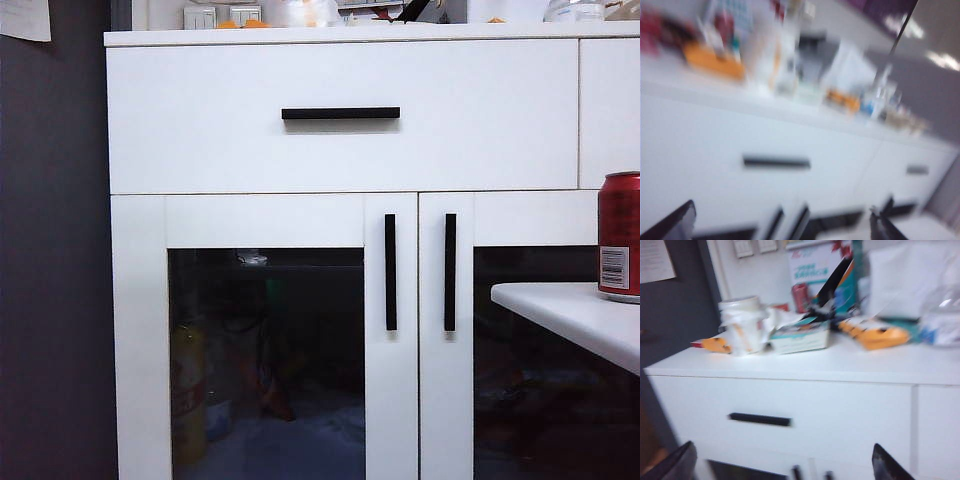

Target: Open the left door of the white cabinet, pick up a can of beverage from the table on the right, place it inside the cabinet, and finally close the cabinet door.

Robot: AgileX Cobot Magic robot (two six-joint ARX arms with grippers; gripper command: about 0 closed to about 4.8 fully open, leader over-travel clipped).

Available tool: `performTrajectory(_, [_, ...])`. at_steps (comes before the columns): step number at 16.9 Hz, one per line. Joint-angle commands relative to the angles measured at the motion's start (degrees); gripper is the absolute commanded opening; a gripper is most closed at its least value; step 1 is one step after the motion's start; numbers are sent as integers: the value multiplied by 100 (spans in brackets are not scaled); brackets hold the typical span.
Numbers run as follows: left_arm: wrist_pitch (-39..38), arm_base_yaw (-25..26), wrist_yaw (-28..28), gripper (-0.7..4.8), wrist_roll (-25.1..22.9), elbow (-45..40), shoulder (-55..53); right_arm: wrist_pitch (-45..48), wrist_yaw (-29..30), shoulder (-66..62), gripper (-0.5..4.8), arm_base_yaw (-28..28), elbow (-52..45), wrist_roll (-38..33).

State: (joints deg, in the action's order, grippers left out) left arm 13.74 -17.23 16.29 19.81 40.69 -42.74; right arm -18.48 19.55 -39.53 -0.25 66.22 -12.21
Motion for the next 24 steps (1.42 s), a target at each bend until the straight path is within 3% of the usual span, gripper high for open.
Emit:
performTrajectory(1, [258,-1054,-1211,479,-782,28,-841,343,4,-186,479,374,37,-87])
performTrajectory(3, [872,-1690,-1878,479,-1062,28,-1604,382,-68,-361,479,763,35,-33])
performTrajectory(4, [1541,-2074,-2269,479,-1058,48,-2304,376,-363,-520,479,1198,33,146])
performTrajectory(8, [2538,-2369,-2288,479,-1029,83,-3462,-37,-1338,-774,479,2116,31,1215])
performTrajectory(10, [2544,-2369,-2284,479,-909,286,-4024,-299,-1853,-835,479,2396,28,1228])
performTrajectory(16, [2538,-2500,-2293,479,-841,1639,-5792,-415,-1974,-844,479,2402,20,949])
performTrajectory(24, [2538,-2649,-2981,479,-844,3397,-7921,-726,-1779,-643,479,2116,-262,1097])
